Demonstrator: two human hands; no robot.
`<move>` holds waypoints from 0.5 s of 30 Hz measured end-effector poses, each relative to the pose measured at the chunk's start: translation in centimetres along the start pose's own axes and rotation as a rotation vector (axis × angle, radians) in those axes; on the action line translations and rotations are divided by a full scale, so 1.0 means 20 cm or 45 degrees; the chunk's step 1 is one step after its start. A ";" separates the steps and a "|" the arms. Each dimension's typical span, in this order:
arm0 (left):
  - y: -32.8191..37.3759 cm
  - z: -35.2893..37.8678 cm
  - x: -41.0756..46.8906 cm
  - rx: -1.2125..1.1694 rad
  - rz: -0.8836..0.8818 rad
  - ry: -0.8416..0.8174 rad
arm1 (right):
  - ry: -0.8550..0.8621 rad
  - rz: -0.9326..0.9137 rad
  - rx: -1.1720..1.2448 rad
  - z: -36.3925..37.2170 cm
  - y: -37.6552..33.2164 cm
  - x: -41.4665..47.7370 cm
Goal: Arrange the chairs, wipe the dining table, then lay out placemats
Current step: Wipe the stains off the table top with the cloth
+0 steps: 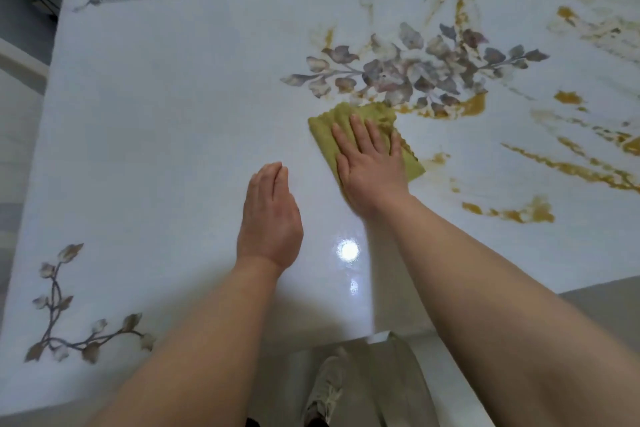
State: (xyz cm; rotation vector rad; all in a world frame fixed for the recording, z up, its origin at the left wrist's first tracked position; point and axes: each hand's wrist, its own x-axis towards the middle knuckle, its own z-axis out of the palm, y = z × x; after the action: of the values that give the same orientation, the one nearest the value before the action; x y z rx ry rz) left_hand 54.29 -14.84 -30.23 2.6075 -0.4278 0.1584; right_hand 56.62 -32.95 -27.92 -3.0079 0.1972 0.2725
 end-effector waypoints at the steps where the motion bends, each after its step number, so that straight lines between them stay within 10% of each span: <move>1: 0.00 0.00 0.00 -0.002 -0.001 0.000 | 0.014 0.045 -0.001 0.00 0.04 0.02; 15: 0.01 0.00 -0.01 0.007 -0.027 -0.027 | 0.086 0.423 0.010 0.07 0.07 -0.35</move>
State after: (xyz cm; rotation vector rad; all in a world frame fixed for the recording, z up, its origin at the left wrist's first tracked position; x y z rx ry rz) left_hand 54.04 -14.98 -30.07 2.6199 -0.4077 0.1254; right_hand 49.30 -33.38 -28.18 -2.9661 0.7042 0.1978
